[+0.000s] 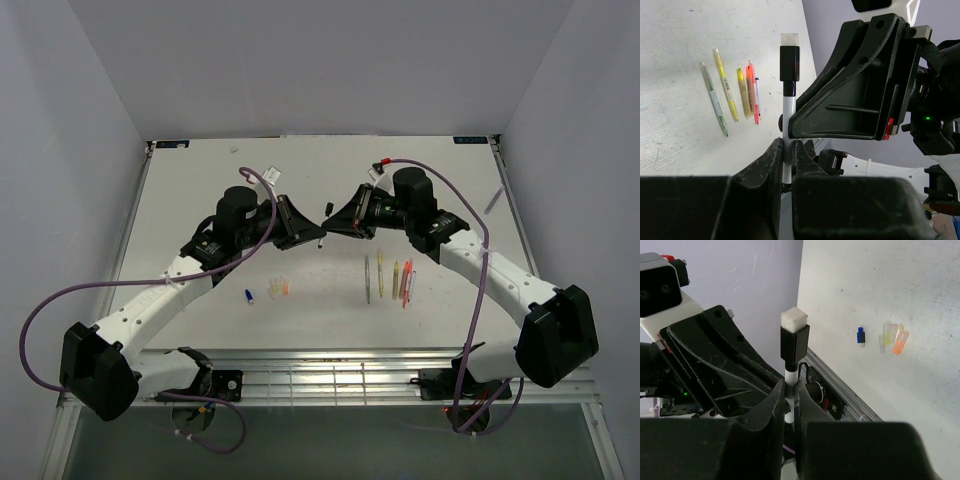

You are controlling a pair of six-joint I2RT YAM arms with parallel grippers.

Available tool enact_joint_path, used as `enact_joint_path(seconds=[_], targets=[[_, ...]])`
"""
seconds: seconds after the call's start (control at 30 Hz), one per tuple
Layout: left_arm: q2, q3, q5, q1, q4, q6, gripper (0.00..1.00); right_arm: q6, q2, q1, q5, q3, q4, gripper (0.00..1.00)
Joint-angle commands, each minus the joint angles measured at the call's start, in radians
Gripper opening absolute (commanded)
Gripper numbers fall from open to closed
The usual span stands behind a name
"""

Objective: Open the pen caps

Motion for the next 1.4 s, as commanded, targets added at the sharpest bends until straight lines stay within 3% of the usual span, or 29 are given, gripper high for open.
enact_joint_path(seconds=[0.0, 0.07, 0.1, 0.23, 0.3, 0.43, 1.37], targets=[[-0.002, 0.026, 0.007, -0.008, 0.036, -0.001, 0.0, -0.01, 0.013, 0.023, -0.007, 0.049, 0.038, 0.08], [0.001, 0.034, 0.024, -0.008, 0.036, 0.009, 0.07, -0.045, 0.014, 0.023, -0.002, 0.057, 0.016, 0.08], [0.002, 0.04, 0.023, -0.008, 0.032, 0.025, 0.24, -0.065, 0.02, 0.023, -0.001, 0.063, -0.023, 0.08], [-0.009, 0.093, -0.068, -0.008, -0.121, 0.078, 0.7, -0.162, 0.02, 0.021, 0.01, 0.106, -0.14, 0.08], [0.012, 0.147, -0.13, -0.008, -0.187, 0.113, 0.77, -0.195, 0.014, 0.023, -0.002, 0.104, -0.166, 0.08], [0.061, 0.224, -0.183, -0.007, -0.303, 0.153, 0.76, -0.205, 0.008, 0.027, -0.068, 0.075, -0.166, 0.08], [0.121, 0.224, -0.1, -0.007, -0.226, 0.126, 0.35, -0.171, 0.048, 0.05, -0.157, 0.097, -0.076, 0.08]])
